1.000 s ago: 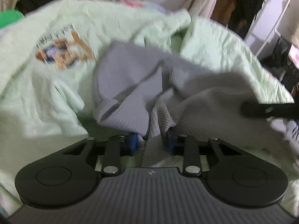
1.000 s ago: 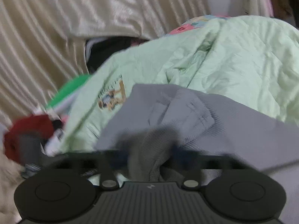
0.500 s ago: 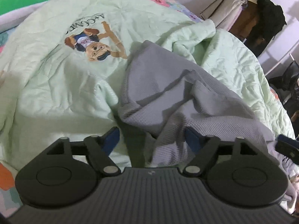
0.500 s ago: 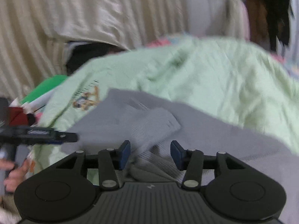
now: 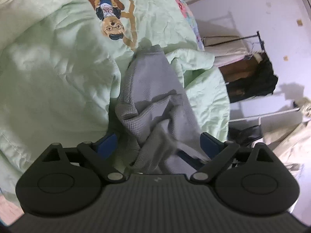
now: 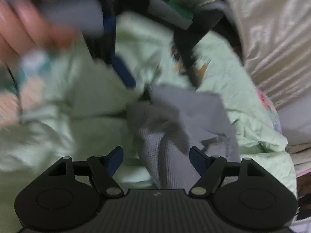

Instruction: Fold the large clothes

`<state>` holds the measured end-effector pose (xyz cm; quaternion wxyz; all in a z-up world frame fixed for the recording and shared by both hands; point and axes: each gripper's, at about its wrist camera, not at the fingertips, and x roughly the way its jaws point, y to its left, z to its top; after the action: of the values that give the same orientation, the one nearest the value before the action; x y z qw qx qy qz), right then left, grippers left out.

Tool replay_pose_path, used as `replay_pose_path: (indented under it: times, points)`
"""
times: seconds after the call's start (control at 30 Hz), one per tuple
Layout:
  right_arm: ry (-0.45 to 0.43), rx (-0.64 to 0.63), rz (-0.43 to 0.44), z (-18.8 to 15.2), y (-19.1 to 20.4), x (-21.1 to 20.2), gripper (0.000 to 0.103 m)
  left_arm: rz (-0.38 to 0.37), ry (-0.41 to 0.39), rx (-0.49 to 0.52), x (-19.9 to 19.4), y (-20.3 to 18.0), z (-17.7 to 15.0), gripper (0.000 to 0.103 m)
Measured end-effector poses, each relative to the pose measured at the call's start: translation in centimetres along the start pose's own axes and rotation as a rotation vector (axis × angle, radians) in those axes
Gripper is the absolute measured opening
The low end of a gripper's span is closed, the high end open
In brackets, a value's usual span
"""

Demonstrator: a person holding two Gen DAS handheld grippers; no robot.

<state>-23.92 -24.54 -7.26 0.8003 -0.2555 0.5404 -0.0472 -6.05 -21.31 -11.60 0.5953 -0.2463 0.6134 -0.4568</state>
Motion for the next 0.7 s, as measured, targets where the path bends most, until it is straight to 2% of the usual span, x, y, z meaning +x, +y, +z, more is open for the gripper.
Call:
replay_pose_path:
  times: [0.03,0.07,0.1,0.13,0.2,0.33,0.4,0.57,0.63,0.7]
  points:
    - [0.02,0.009,0.0,0.4,-0.4,1.6,0.057,-0.003,-0.001,-0.01,0.1,0.1,0.2,0.096]
    - [0.022,0.029,0.011,0.5,-0.9,2.3,0.035,-0.004,-0.007,-0.031,0.1,0.5,0.4,0.096]
    - [0.009,0.102,0.06,0.6,-1.9,3.0,0.027,-0.003,-0.015,-0.054,0.1,1.0,0.6,0.096]
    - [-0.028,0.233,0.134,0.2,-3.9,3.5,0.025,-0.009,-0.019,-0.076,0.1,1.4,0.6,0.096]
    - [-0.065,0.433,0.213,-0.9,-6.8,3.6,0.022,-0.033,-0.026,-0.123,0.0,2.0,0.8,0.096]
    - [-0.217,0.964,0.401,-6.4,-13.4,2.0,0.02,-0.104,-0.027,-0.203,0.5,2.4,0.7,0.099]
    - [-0.265,1.104,0.472,-8.5,-15.1,1.8,0.02,-0.142,-0.025,-0.248,0.8,2.3,0.7,0.1]
    - [-0.334,1.154,0.483,-9.9,-15.7,0.9,0.02,-0.196,-0.03,-0.334,3.7,-0.5,0.6,0.103]
    - [-0.332,1.136,0.464,-9.3,-15.6,1.6,0.02,-0.194,-0.021,-0.361,5.5,-1.4,0.9,0.103]
    - [-0.331,1.12,0.453,-8.8,-15.2,2.0,0.02,-0.162,0.022,-0.395,7.7,-1.9,1.1,0.103]
